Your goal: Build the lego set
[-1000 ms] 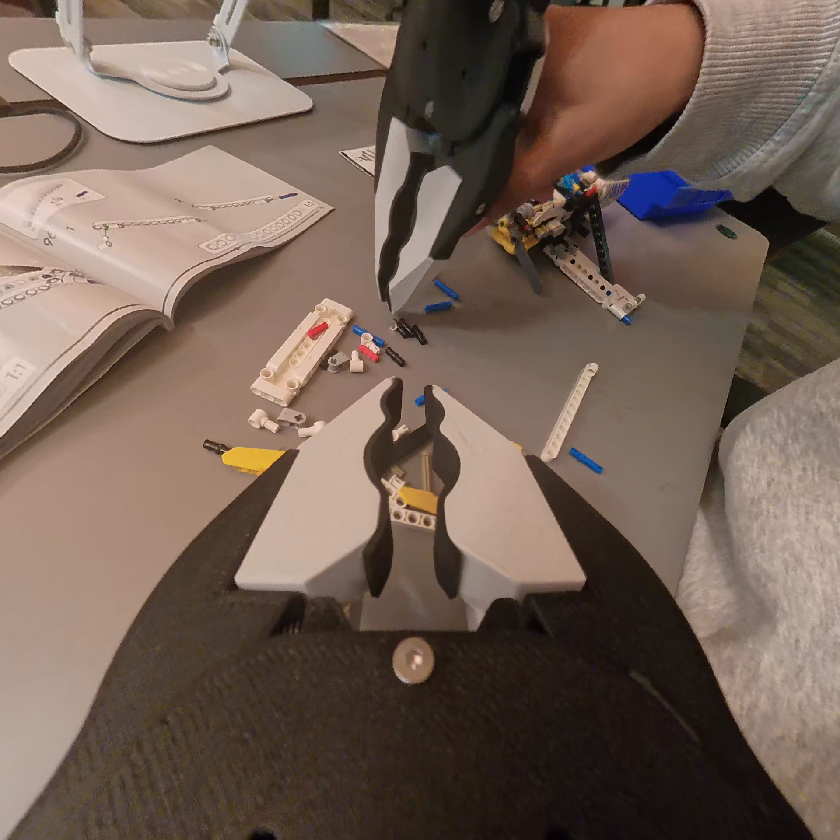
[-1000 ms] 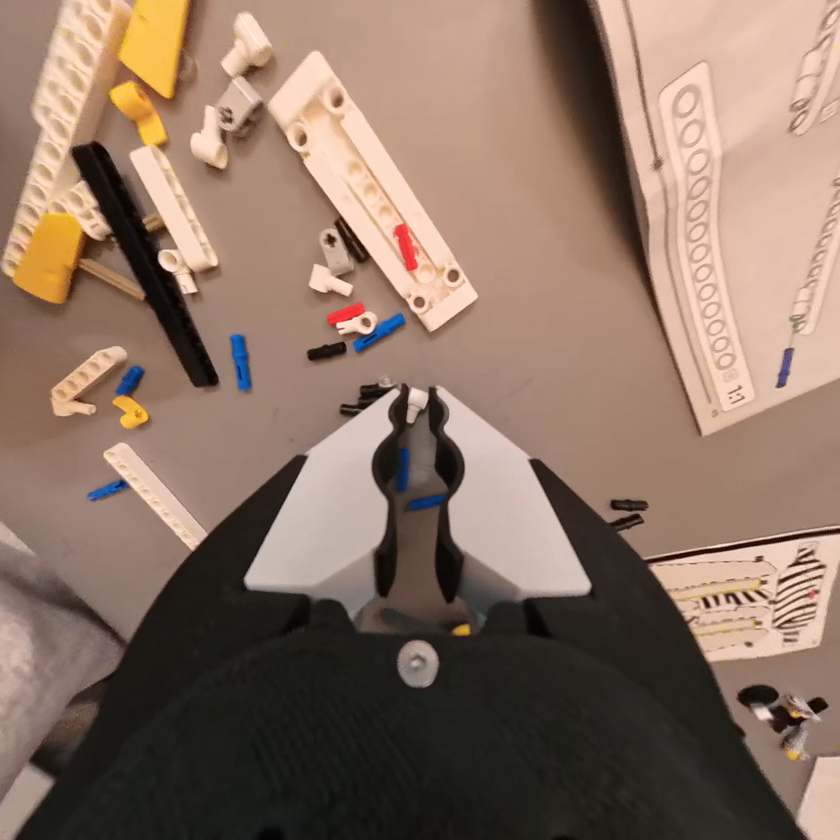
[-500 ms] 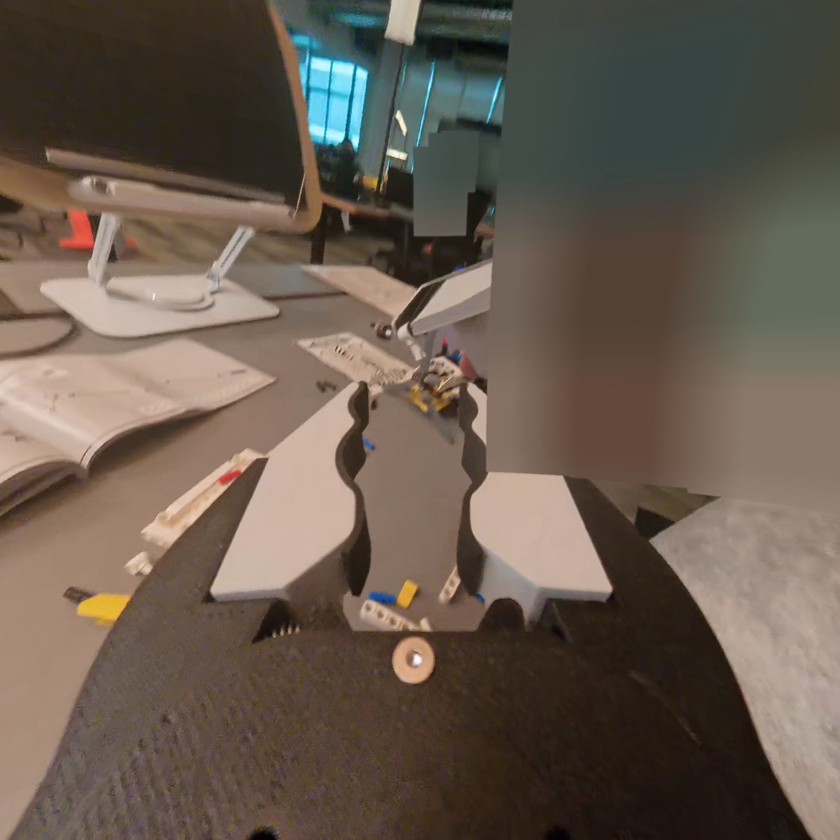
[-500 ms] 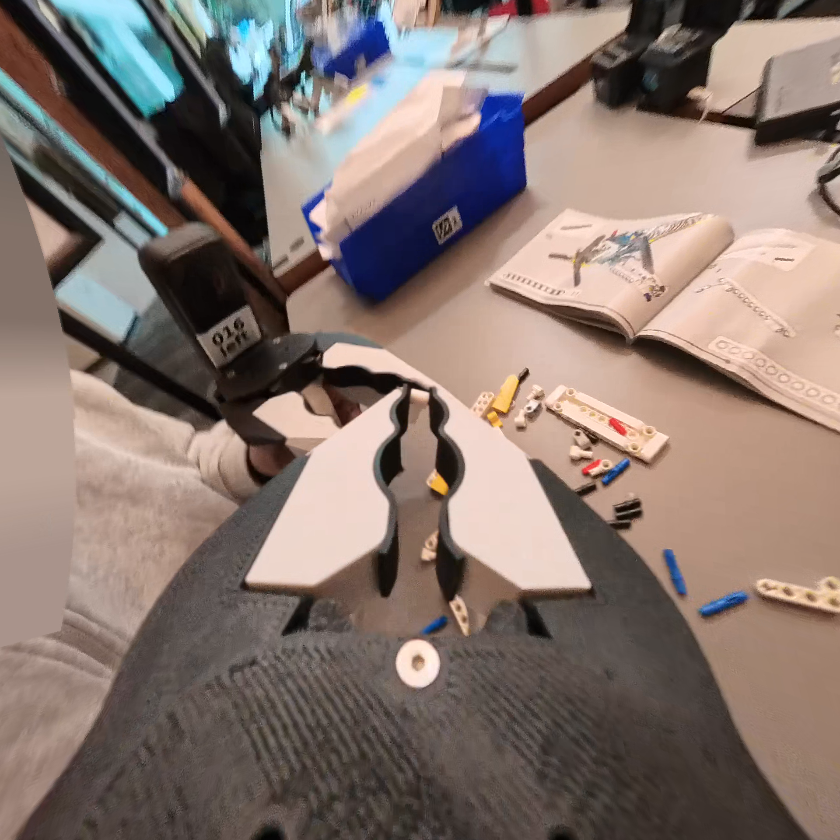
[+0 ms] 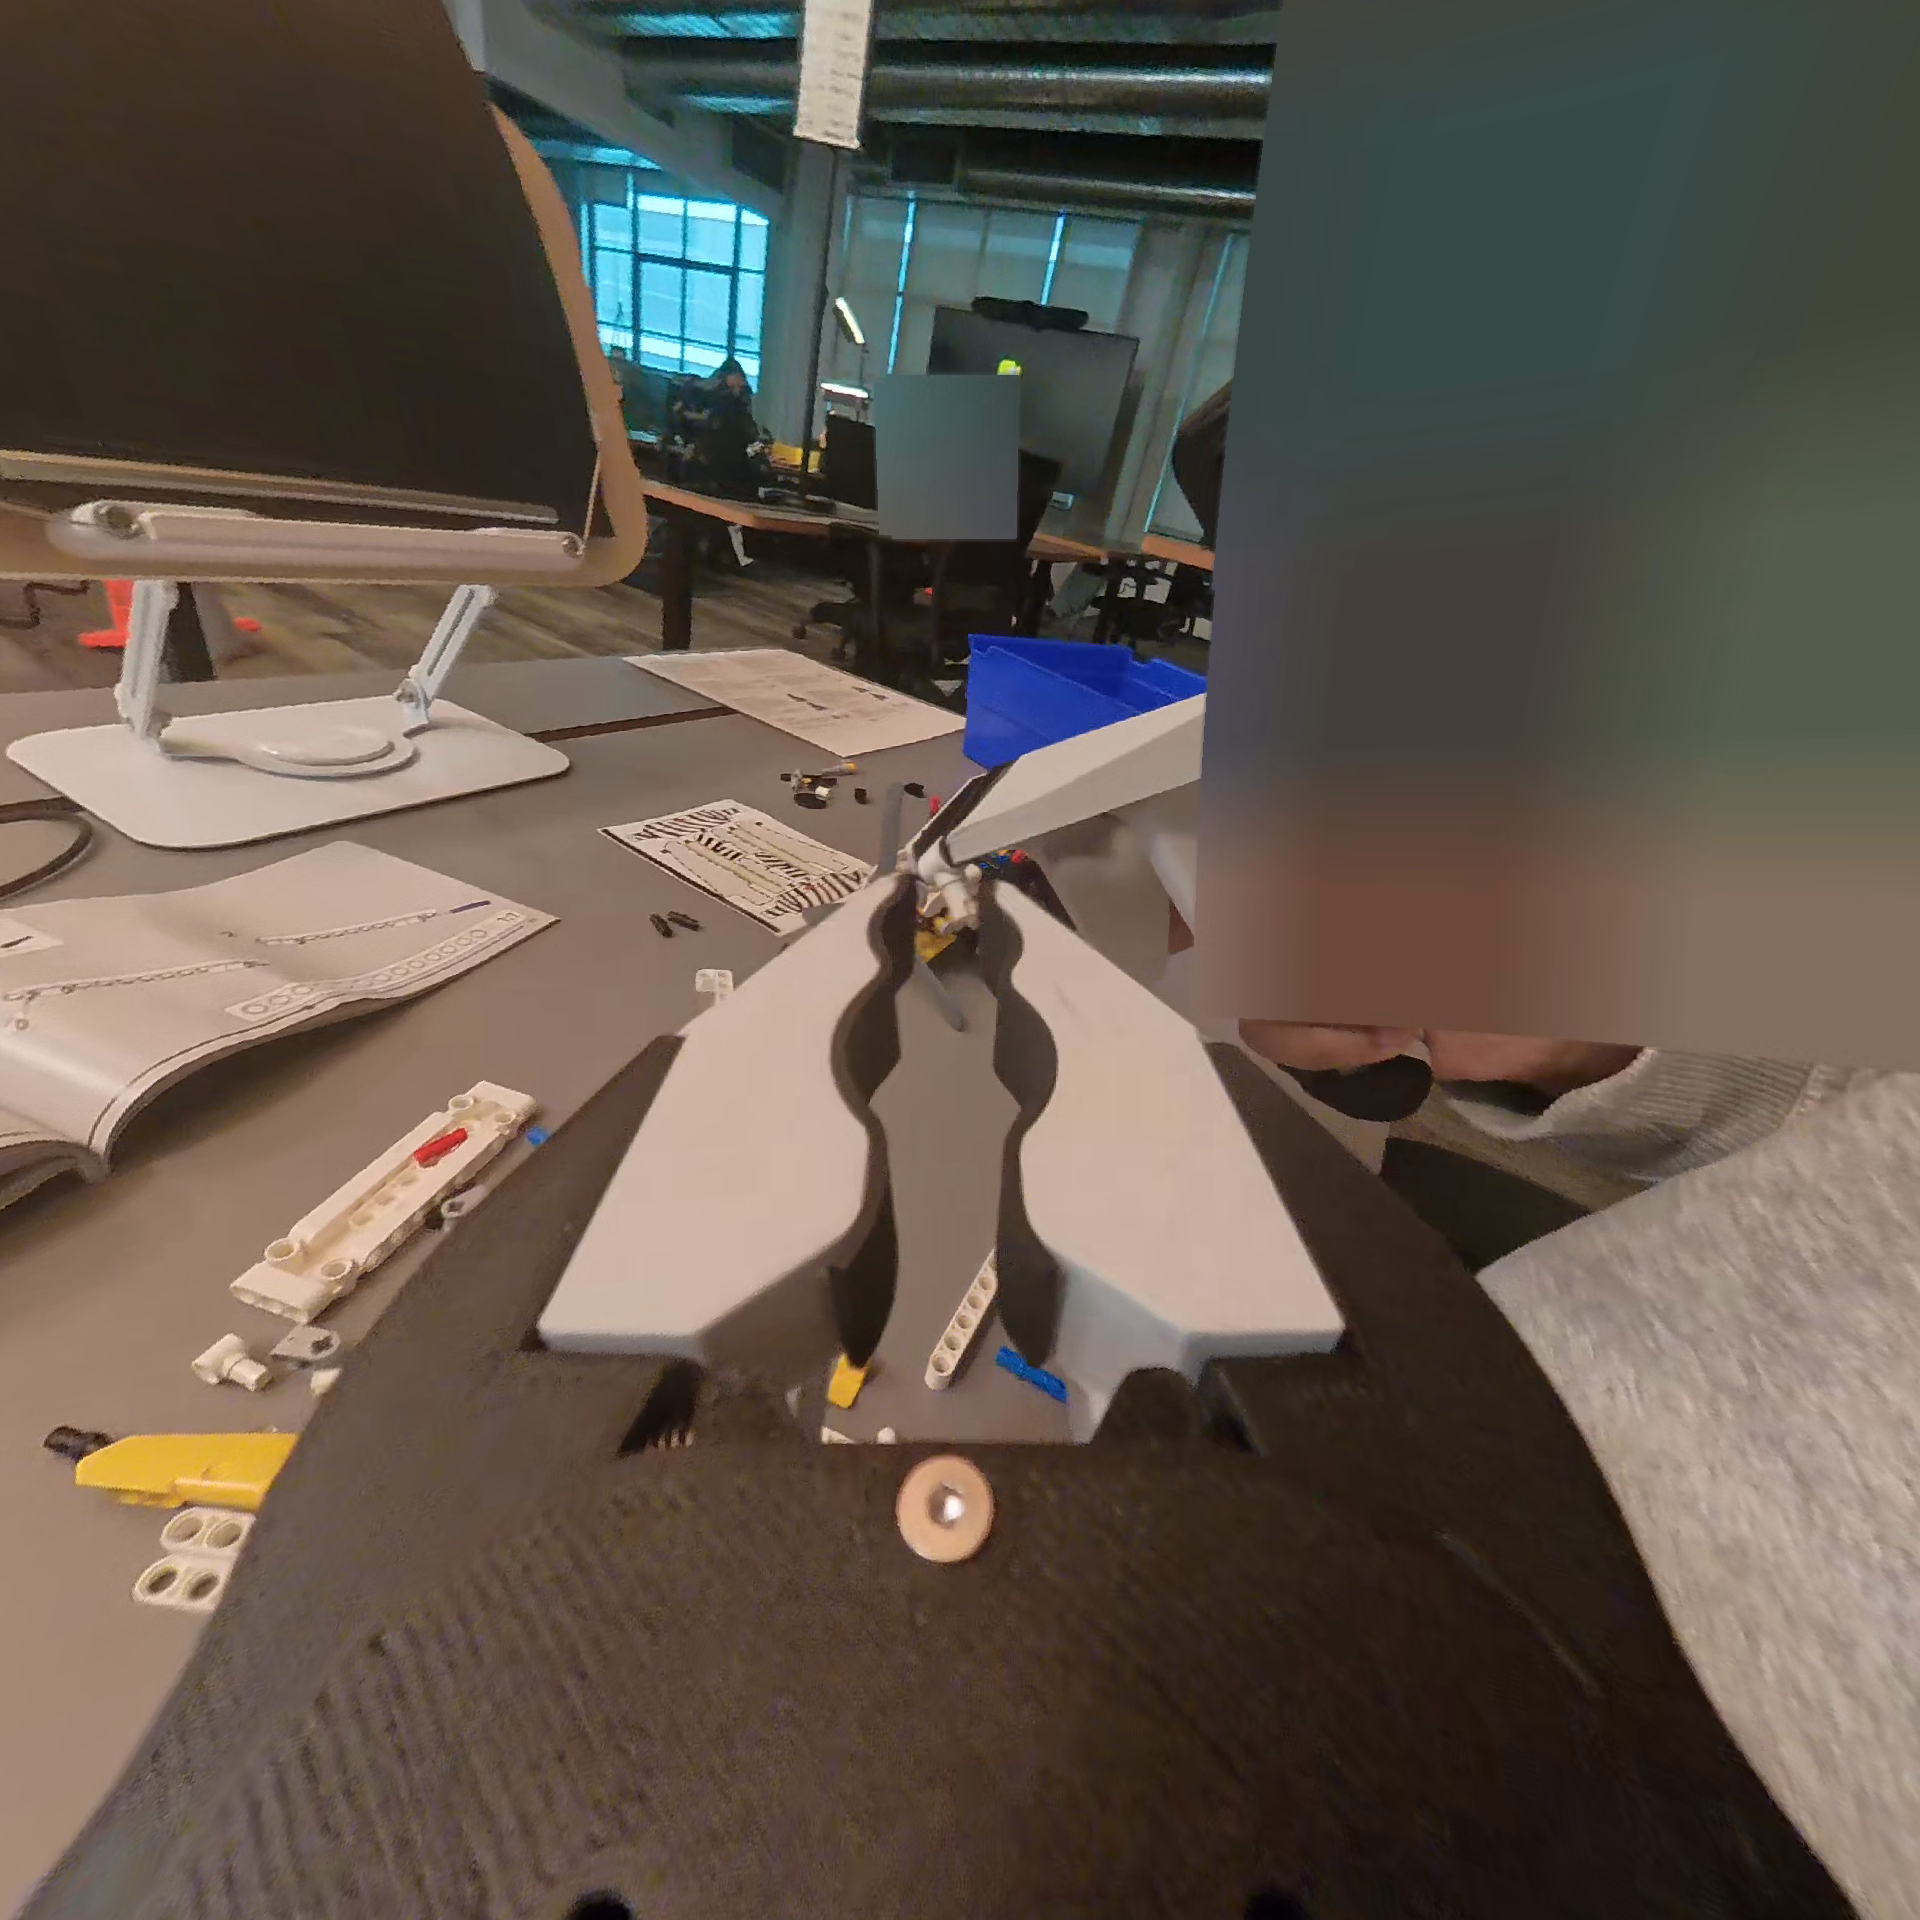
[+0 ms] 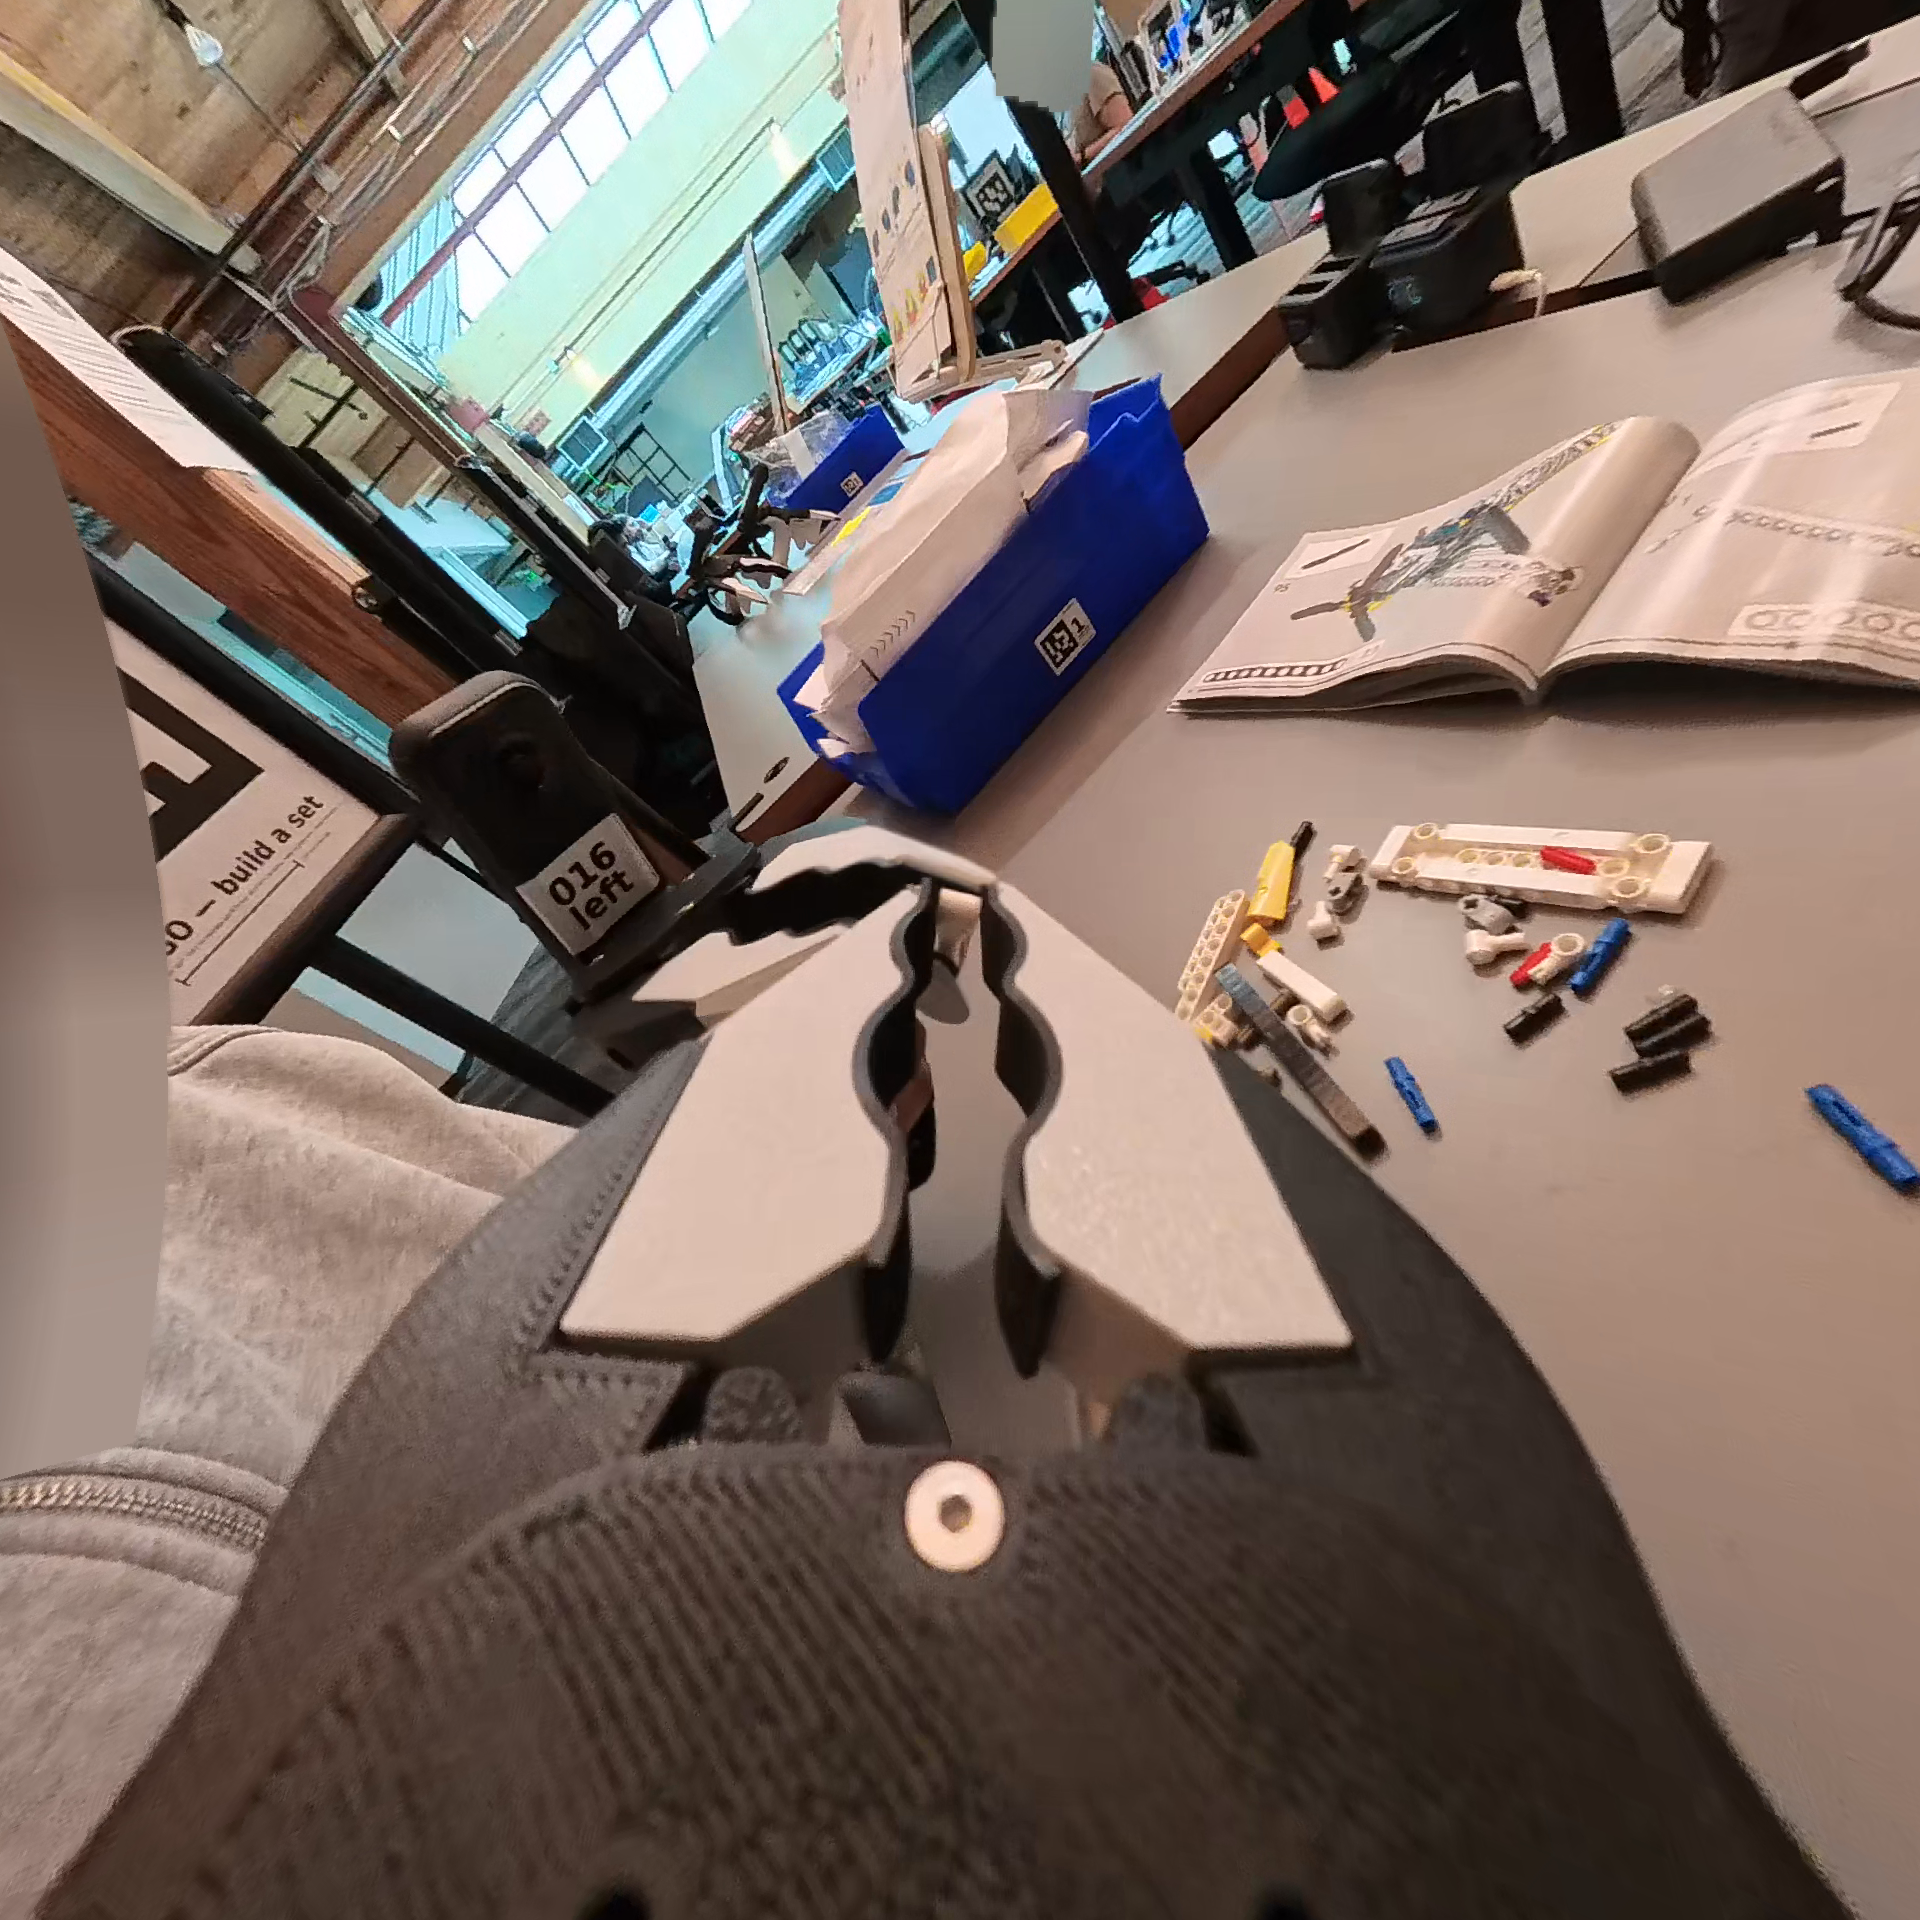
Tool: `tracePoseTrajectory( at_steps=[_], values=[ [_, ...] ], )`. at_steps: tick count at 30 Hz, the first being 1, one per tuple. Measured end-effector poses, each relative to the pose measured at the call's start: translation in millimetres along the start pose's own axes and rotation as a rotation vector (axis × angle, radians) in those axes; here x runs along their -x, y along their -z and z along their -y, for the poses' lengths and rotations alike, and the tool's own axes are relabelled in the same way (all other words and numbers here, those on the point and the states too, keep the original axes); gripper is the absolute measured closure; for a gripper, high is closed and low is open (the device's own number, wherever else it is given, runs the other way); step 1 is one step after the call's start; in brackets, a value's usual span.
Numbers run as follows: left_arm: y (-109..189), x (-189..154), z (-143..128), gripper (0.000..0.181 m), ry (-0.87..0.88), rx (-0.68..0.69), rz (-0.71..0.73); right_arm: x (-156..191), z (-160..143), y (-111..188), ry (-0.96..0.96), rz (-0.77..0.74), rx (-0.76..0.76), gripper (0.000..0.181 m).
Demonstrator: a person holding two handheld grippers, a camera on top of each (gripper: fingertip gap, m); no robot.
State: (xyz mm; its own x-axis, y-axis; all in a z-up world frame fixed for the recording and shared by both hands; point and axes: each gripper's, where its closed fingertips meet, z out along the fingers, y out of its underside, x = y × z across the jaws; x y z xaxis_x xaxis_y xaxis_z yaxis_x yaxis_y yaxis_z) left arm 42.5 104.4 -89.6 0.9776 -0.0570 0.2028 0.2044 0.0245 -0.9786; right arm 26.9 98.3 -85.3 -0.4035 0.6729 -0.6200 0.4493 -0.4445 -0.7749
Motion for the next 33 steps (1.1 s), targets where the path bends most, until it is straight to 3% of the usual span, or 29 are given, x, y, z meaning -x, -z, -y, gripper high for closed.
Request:
tracePoseTrajectory(
  at_steps=[1,7,11,14,16,25,33],
  values=[
    [0,-2,1,0.179,-0.004,-0.007,-0.003,0,0,2,0.003,-0.005,-0.003,0.174],
    [0,-6,-1,0.180,0.055,0.002,-0.082,4,-3,16,0.098,0.029,0.036,0.168],
    [0,-18,-14,0.180,0.241,0.076,-0.290,11,-2,35,0.496,0.073,0.109,0.144],
    [0,-30,-35,0.180,0.368,0.198,-0.450,3,-27,45,0.820,0.092,0.277,0.146],
    [0,-35,-42,0.181,0.405,0.225,-0.504,-4,-41,48,0.918,0.097,0.352,0.152],
    [1,-53,-61,0.181,0.382,0.318,-0.608,-2,-71,48,0.975,0.205,0.494,0.173],
    [2,-55,-64,0.180,0.342,0.326,-0.615,0,-78,49,0.932,0.243,0.556,0.176]
  ],
)
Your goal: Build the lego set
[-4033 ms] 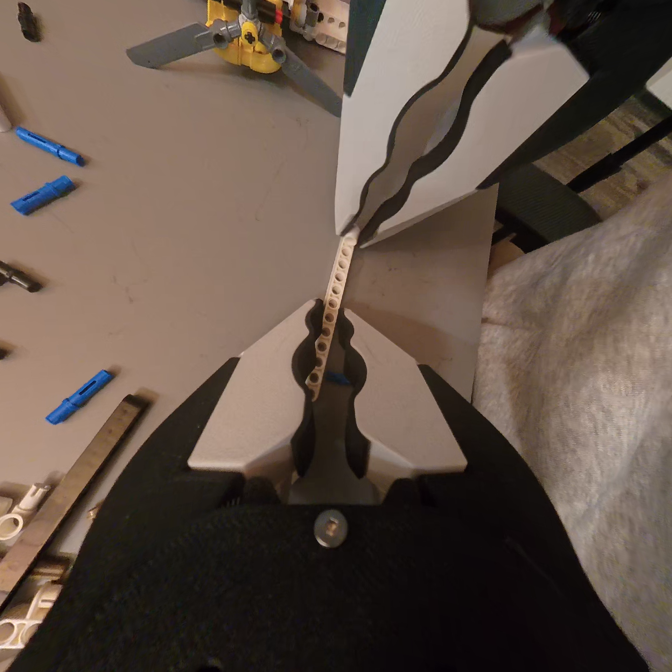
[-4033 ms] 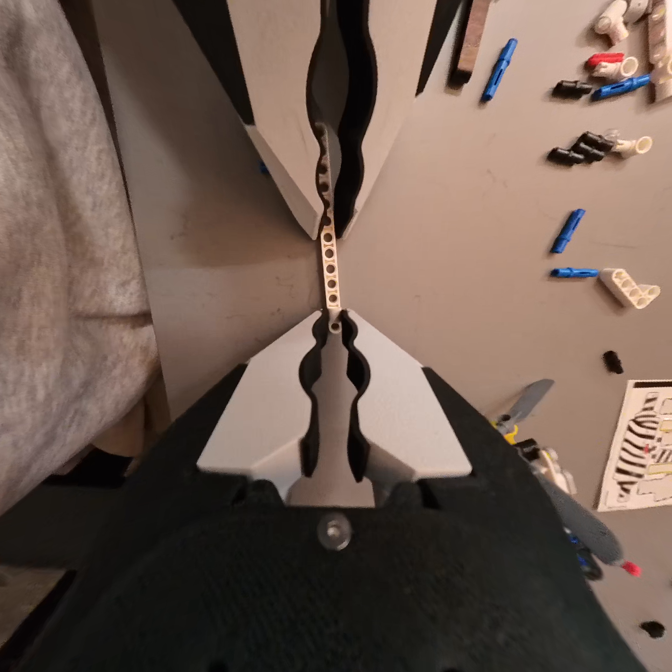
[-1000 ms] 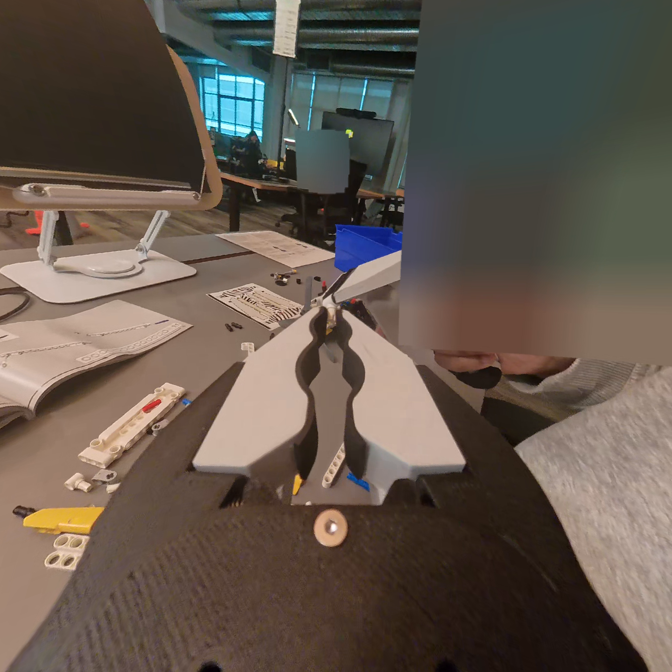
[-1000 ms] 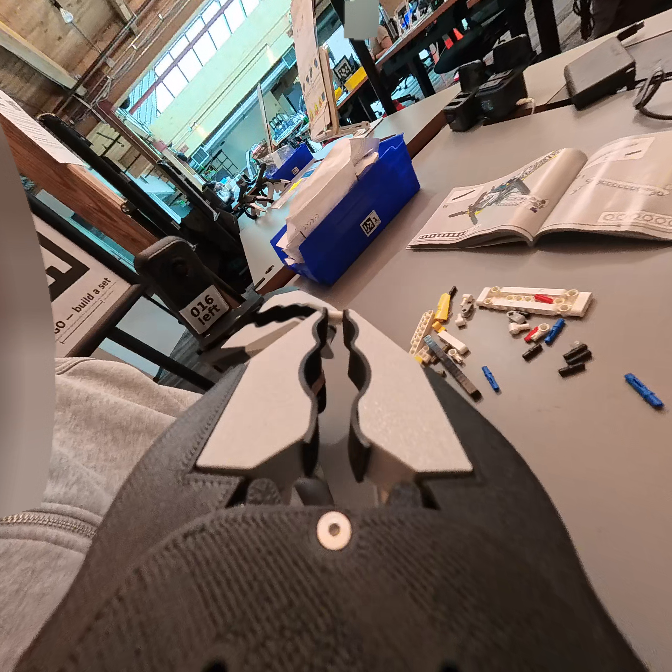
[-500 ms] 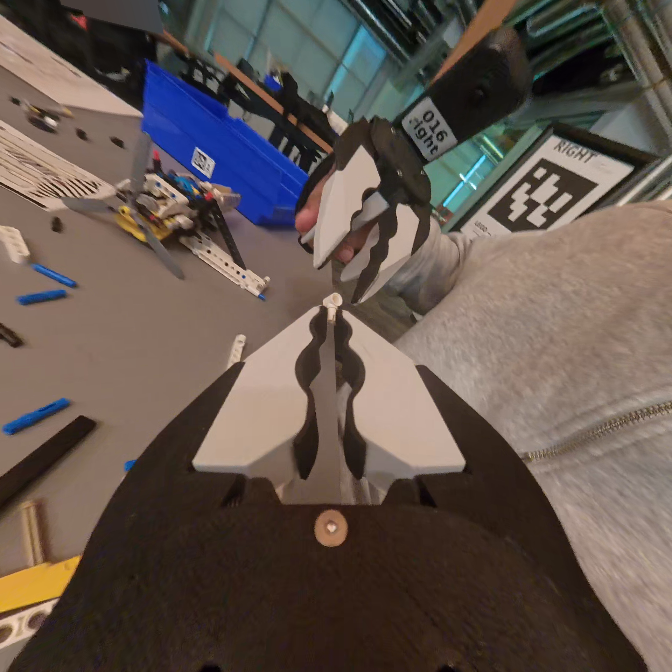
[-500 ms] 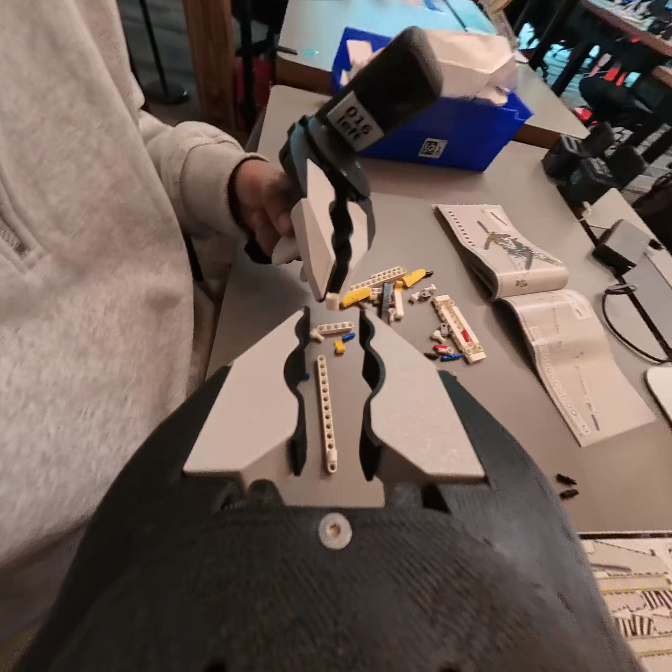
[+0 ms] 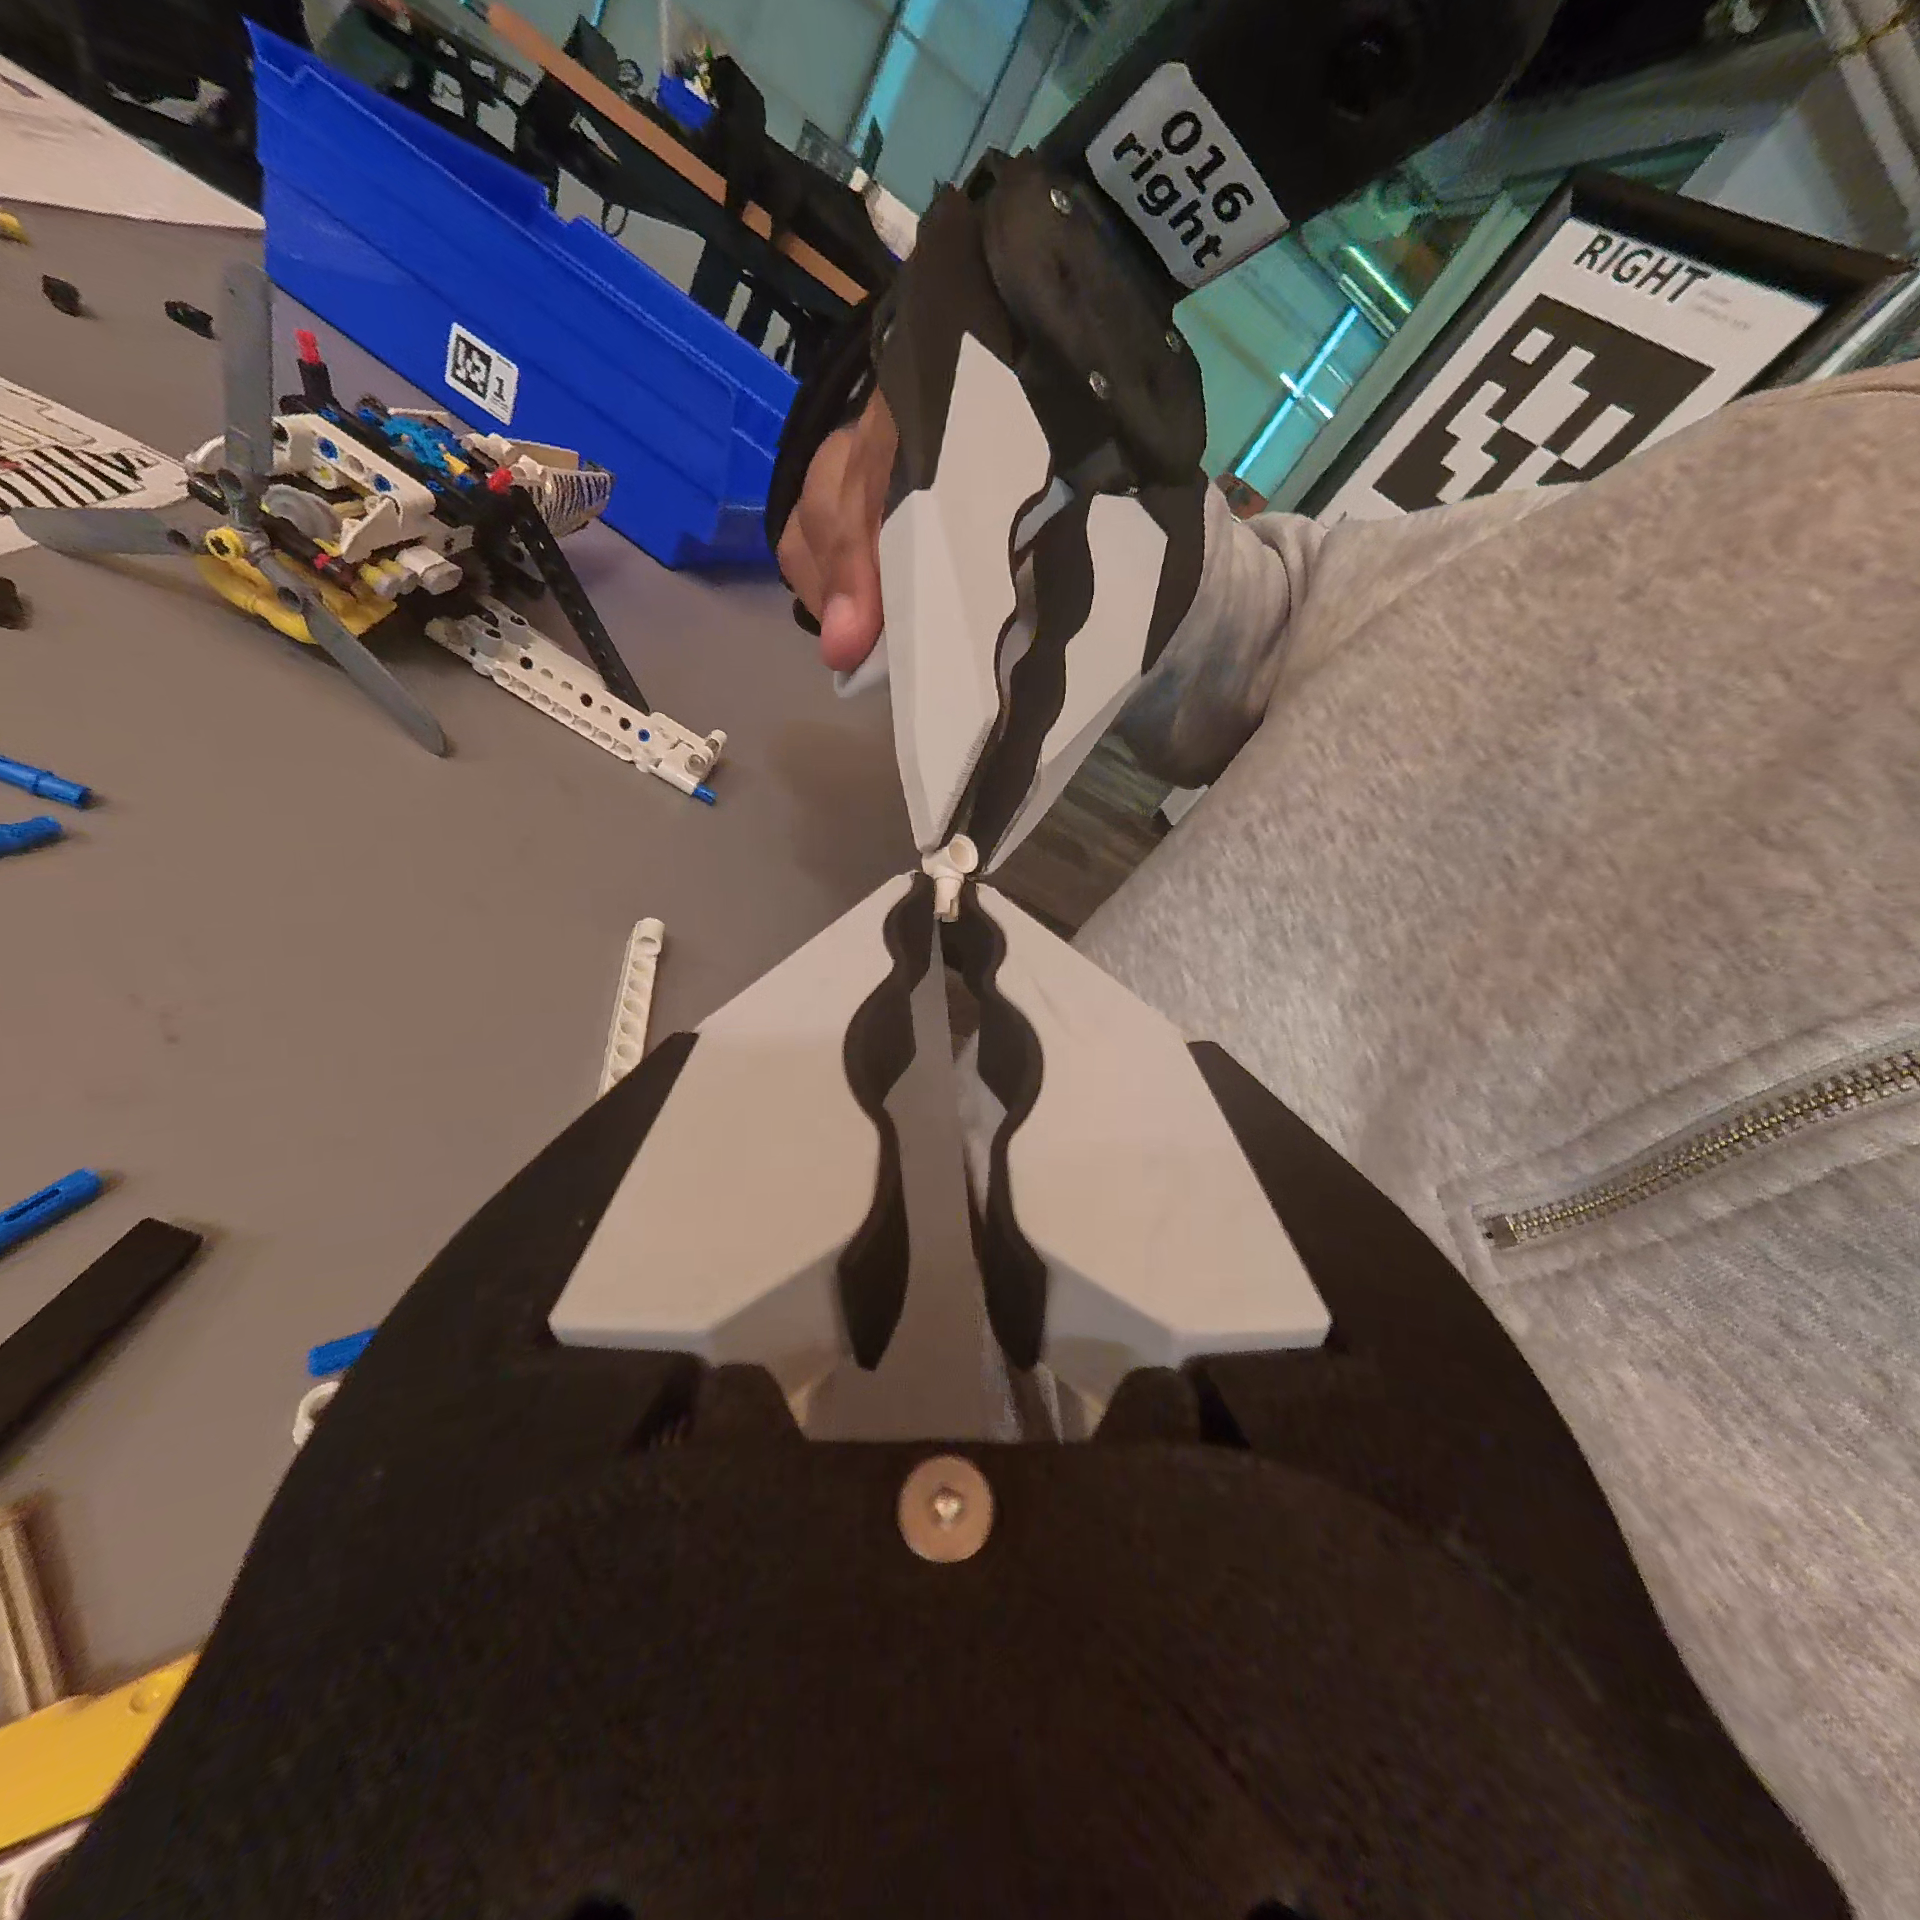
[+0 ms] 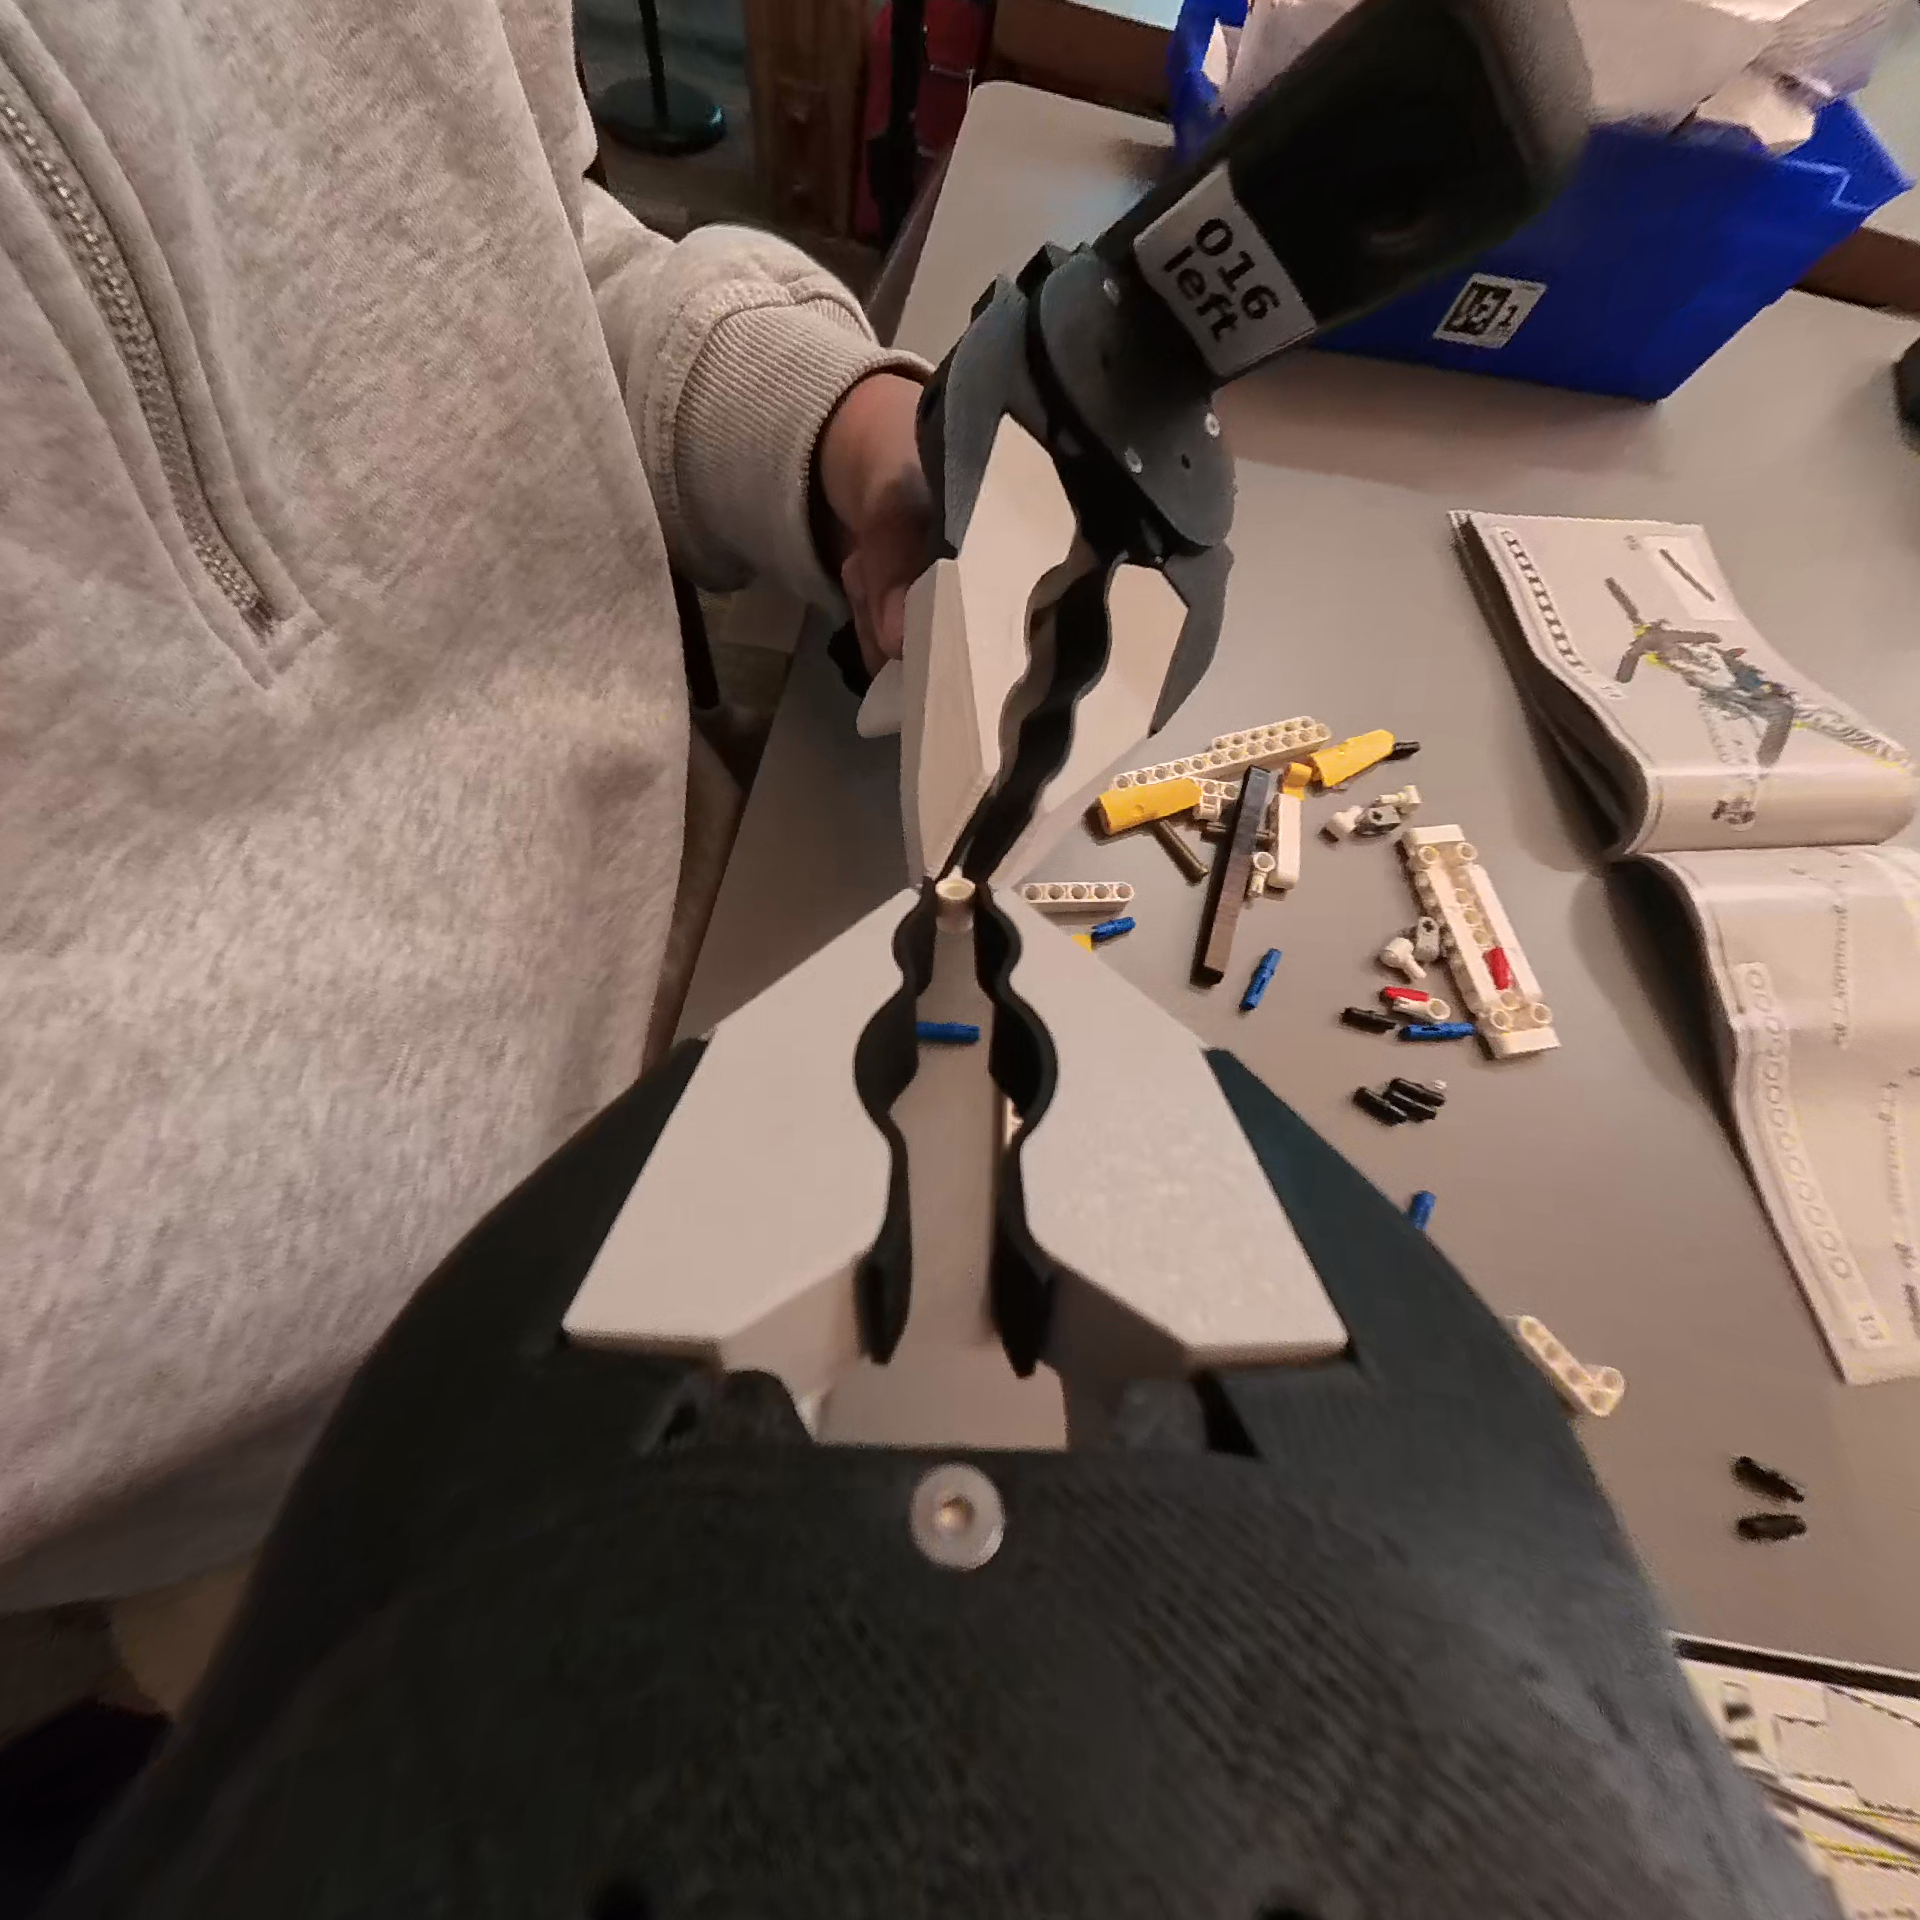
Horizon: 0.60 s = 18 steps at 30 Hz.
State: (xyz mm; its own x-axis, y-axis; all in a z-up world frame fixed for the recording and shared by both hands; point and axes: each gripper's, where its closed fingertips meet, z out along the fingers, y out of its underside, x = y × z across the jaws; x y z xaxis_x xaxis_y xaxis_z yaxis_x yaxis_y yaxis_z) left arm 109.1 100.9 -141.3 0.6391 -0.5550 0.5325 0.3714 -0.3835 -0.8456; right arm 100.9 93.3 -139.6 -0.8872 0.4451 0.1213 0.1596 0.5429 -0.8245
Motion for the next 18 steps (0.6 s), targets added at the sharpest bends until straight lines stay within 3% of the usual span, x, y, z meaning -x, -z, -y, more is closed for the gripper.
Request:
tracePoseTrajectory(
  at_steps=[1,3,6,9,12,18],
  values=[
    [0,2,3,0.179,-0.002,-0.017,0.021,-2,0,1,-0.017,-0.008,0.002,0.176],
    [2,16,5,0.150,-0.016,-0.028,0.124,-13,-1,6,-0.069,-0.057,0.017,0.176],
    [3,41,-7,0.137,-0.088,0.060,0.316,-39,-32,19,-0.191,-0.171,0.188,0.176],
    [-3,56,-24,0.136,-0.131,0.170,0.438,-46,-71,25,-0.262,-0.214,0.398,0.176],
    [-4,72,-44,0.150,-0.160,0.302,0.568,-34,-93,17,-0.289,-0.175,0.558,0.176],
    [-10,72,-49,0.151,-0.113,0.319,0.552,-21,-108,1,-0.218,-0.090,0.771,0.176]
  ],
)
